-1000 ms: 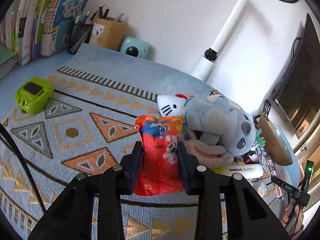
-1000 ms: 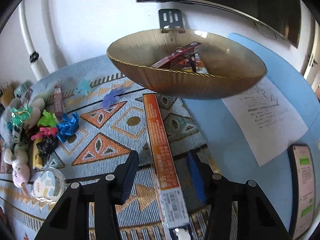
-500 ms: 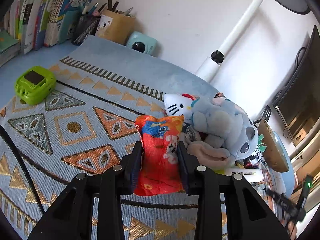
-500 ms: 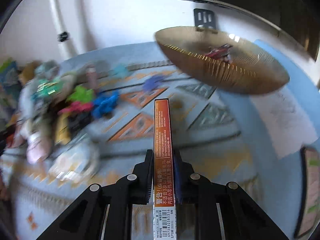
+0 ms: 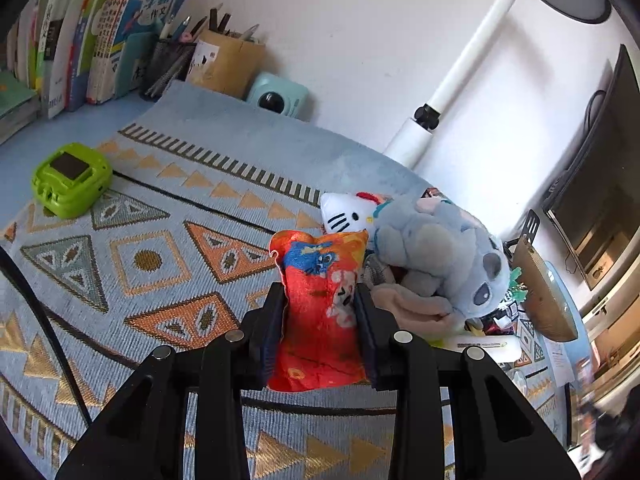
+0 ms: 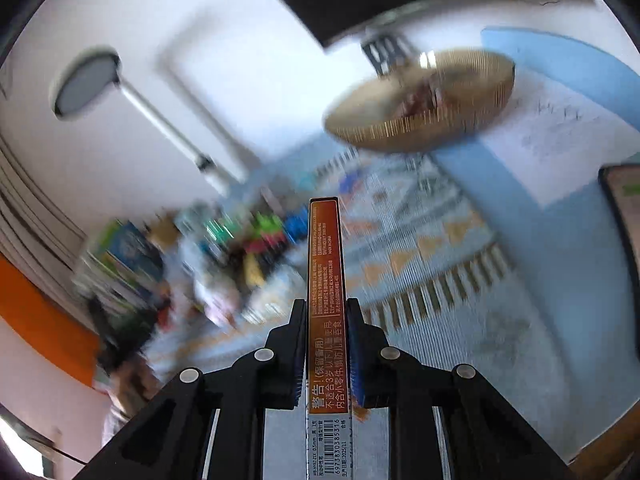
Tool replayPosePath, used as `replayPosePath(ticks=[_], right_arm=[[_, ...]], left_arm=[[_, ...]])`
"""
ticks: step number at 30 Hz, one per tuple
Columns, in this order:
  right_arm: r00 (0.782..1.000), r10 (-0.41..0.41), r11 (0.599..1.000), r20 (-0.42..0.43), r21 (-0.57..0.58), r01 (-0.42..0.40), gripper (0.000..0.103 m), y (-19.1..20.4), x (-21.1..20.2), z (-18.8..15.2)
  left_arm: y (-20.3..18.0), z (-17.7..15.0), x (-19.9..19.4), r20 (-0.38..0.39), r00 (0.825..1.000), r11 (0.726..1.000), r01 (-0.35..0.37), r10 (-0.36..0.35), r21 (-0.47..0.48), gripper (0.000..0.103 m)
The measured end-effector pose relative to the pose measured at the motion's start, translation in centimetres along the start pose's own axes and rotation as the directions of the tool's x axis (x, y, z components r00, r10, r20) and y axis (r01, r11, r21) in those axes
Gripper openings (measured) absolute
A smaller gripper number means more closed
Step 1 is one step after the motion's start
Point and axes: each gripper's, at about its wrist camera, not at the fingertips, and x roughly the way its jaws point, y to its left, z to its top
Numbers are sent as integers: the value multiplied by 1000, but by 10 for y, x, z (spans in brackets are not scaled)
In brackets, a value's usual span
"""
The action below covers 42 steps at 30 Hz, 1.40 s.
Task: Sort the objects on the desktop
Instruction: 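Carry red packet and orange box to the gold bowl and release both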
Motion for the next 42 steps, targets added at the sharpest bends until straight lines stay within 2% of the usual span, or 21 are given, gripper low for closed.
replayPosePath(ticks=[3, 6, 8, 10, 12, 14, 17, 19, 22, 24, 25, 26, 27, 28, 29, 31, 32, 35, 39, 42], right_arm=[[995, -3, 1000, 102, -16, 4, 18, 8, -32, 23], [972, -37, 999, 233, -25, 44, 18, 12, -61, 51], [940, -46, 999, 337, 4, 47, 18, 10, -75, 70], [911, -64, 998, 408, 42, 51, 18, 5, -80, 85], [888, -94, 994, 450, 94, 57, 18, -7, -75, 102], [879, -140, 986, 455, 149, 80, 18, -20, -60, 118], [889, -166, 974, 426, 214, 79, 18, -38, -34, 135], [890, -212, 962, 404, 248, 117, 18, -50, -15, 146], [889, -277, 949, 364, 249, 194, 18, -61, 10, 162], [893, -302, 942, 335, 249, 225, 18, -68, 20, 171], [891, -307, 940, 336, 256, 227, 18, -71, 23, 173], [886, -317, 936, 337, 263, 235, 18, -73, 27, 176], [887, -327, 933, 327, 263, 248, 22, -75, 33, 179], [893, -329, 932, 306, 260, 254, 36, -76, 37, 181], [901, -321, 933, 292, 261, 248, 40, -78, 41, 181], [906, -305, 939, 293, 251, 235, 42, -79, 41, 180], [907, -301, 942, 294, 239, 235, 44, -78, 39, 178], [921, -251, 957, 299, 221, 189, 45, -75, 33, 172], [935, -198, 969, 294, 201, 142, 46, -58, 23, 160], [946, -153, 981, 286, 160, 110, 55, -35, 14, 146]], left_arm=[[-15, 6, -19, 23, 999, 999, 34, -35, 26, 31], [-44, 18, -43, 65, 993, 993, 89, -94, 72, 31], [-71, 27, -52, 74, 986, 983, 143, -152, 118, 31], [-106, 35, -52, 39, 972, 961, 225, -234, 158, 31], [-146, 40, -45, -6, 946, 929, 321, -326, 185, 31], [-184, 44, -32, -47, 915, 892, 401, -400, 208, 31], [-253, 48, 4, -134, 867, 834, 498, -480, 235, 31], [-285, 46, 25, -163, 852, 815, 523, -497, 248, 31], [-330, 39, 66, -225, 816, 786, 576, -533, 226, 31], [-355, 36, 95, -232, 810, 781, 584, -539, 221, 31], [-365, 36, 107, -228, 813, 783, 580, -536, 224, 38], [-375, 35, 120, -227, 809, 779, 585, -542, 224, 43], [-384, 35, 136, -245, 806, 782, 586, -538, 213, 50], [-387, 35, 148, -265, 808, 791, 580, -527, 194, 51], [-388, 34, 161, -292, 798, 798, 583, -527, 155, 51], [-380, 33, 175, -338, 760, 794, 606, -555, 60, 51], [-377, 33, 176, -343, 756, 793, 607, -557, 49, 51], [-360, 35, 160, -322, 777, 807, 588, -540, 64, 51], [-345, 37, 128, -310, 785, 809, 583, -536, 77, 51], [-330, 46, 102, -284, 796, 810, 578, -535, 97, 51]])
